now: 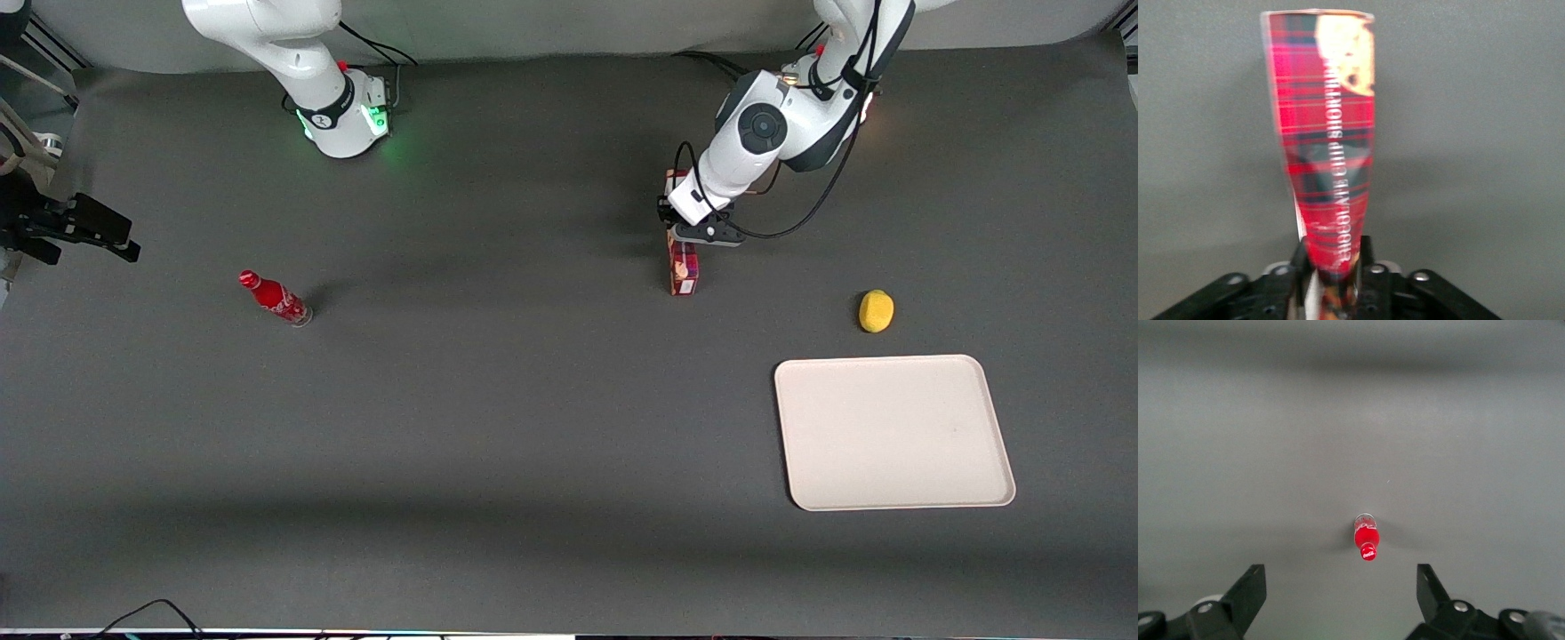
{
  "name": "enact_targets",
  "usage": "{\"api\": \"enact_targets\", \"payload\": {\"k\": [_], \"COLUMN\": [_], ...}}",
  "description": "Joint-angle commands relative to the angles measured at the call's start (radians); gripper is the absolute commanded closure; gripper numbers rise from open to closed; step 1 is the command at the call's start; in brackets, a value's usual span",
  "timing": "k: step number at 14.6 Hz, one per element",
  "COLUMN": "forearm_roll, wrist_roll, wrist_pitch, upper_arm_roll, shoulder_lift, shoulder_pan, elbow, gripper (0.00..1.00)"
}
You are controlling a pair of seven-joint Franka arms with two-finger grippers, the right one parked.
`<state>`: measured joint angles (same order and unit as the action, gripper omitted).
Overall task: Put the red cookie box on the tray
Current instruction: 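Close the left gripper on the cookie box and lift it, then carry the held cookie box over to the white tray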
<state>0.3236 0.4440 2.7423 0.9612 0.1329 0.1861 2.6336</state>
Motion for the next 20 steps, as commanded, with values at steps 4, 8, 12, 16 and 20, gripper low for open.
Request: {"api": "enact_targets", "payload": {"k": [4, 8, 12, 16, 20], "forearm_roll": [-0.038, -0.035, -0.144, -0.271, -0.307], "wrist_roll": [0.007, 0.015, -0.001, -0.117, -0.254], "wrist_pitch": [0.002, -0.265, -0.652, -0.857, -0.984], "upper_arm_roll": [-0.047, -0.070, -0.195, -0.307, -0.481], "shoulder_lift": [-0.002, -0.099, -0.115, -0.069, 0.005], "shoulder_pan": [-0.014, 0.024, 0.030, 0.058, 0.058], "elbow": [-0.018, -0.168, -0.462, -0.708, -0.933], "gripper": [1.00, 1.00, 1.00, 1.00, 1.00]}}
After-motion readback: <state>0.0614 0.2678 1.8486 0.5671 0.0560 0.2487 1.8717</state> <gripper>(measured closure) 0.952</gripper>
